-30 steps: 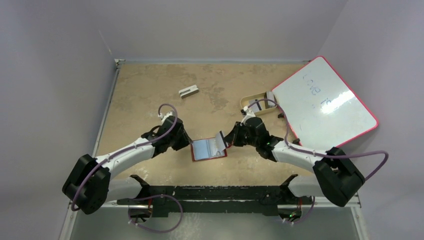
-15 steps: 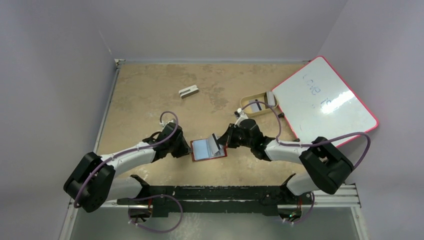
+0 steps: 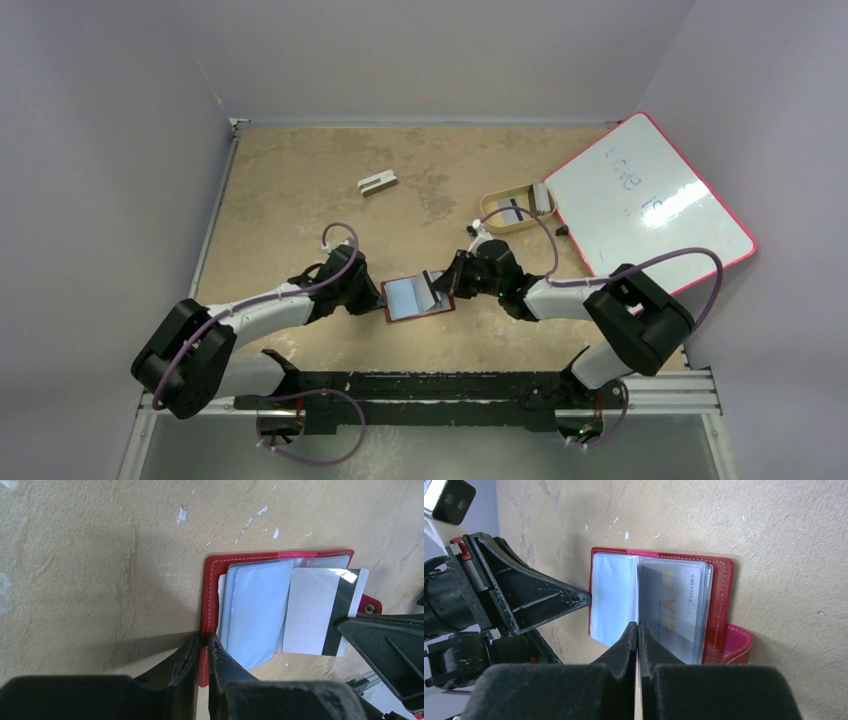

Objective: Put the credit cards into the card holder
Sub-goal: Insert the credit card into the card holder.

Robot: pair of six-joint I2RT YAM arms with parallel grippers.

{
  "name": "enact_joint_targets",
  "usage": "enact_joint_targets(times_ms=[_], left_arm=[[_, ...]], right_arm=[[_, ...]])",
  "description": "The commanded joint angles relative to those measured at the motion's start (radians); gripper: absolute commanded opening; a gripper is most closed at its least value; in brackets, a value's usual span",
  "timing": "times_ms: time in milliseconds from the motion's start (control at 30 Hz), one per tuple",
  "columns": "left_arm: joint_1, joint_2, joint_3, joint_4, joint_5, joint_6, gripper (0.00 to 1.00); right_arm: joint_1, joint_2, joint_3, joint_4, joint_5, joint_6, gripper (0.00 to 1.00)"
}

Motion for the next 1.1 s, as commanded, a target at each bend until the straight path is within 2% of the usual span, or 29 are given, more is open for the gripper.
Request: enact_joint_targets(times_ms=[0,300,767,1067], left_arm=[[0.007,0.02,-0.006,0.023,0.002,-0.009,0.09],[0.006,0.036,-0.006,0.029,0.0,-0.009,0.06],[0.006,0.037,-0.024,0.036,0.001,-0.023,0.05],[0.006,0.063,-0.041,0.078,0.024,-0.036,0.04]], right_arm=[[0.006,0.015,-0.008,0.067,-0.027,0.011,0.0],[0.006,0.082,-0.01,0.114,-0.071,0.021,0.0],[0.006,0.086,-0.043,0.195,-0.007,0.045,0.0],[0.006,0.131,-0.058,0.269,-0.027,0.069,0.0]])
